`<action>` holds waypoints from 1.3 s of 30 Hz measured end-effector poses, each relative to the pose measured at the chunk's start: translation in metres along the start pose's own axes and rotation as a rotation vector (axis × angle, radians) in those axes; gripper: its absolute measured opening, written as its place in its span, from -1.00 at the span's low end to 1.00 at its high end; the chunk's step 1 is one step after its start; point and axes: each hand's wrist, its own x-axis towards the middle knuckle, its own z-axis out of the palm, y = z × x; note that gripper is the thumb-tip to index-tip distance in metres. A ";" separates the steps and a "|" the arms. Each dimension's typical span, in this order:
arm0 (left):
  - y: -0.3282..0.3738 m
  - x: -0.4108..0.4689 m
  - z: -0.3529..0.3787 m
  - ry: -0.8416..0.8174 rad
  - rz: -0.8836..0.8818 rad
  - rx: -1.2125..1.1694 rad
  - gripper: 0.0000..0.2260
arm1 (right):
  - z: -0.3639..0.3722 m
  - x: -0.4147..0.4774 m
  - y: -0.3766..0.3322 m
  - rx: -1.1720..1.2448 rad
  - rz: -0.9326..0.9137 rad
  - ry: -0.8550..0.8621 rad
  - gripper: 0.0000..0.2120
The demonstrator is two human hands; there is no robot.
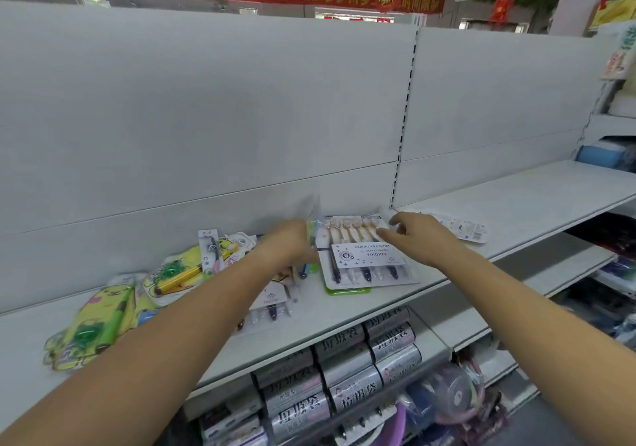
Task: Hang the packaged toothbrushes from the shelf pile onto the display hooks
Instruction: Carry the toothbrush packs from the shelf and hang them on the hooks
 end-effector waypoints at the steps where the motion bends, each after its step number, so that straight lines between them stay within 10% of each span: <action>1: -0.004 -0.002 -0.002 0.005 -0.005 -0.085 -0.78 | 0.000 0.001 -0.003 0.004 -0.002 -0.003 -0.41; 14: -0.045 -0.026 -0.017 0.038 0.067 -1.037 -0.61 | 0.007 -0.003 -0.052 0.573 -0.094 -0.122 -0.42; 21: -0.040 -0.032 -0.010 -0.001 0.121 -1.081 -0.57 | 0.009 -0.009 -0.087 0.832 -0.185 -0.228 -0.60; 25: -0.052 -0.035 -0.019 0.123 0.083 -1.114 -0.64 | 0.013 -0.004 -0.081 0.895 -0.143 -0.232 -0.36; 39: -0.142 -0.094 -0.065 0.516 -0.088 -1.007 -0.77 | 0.065 0.009 -0.154 0.496 -0.180 -0.369 -0.28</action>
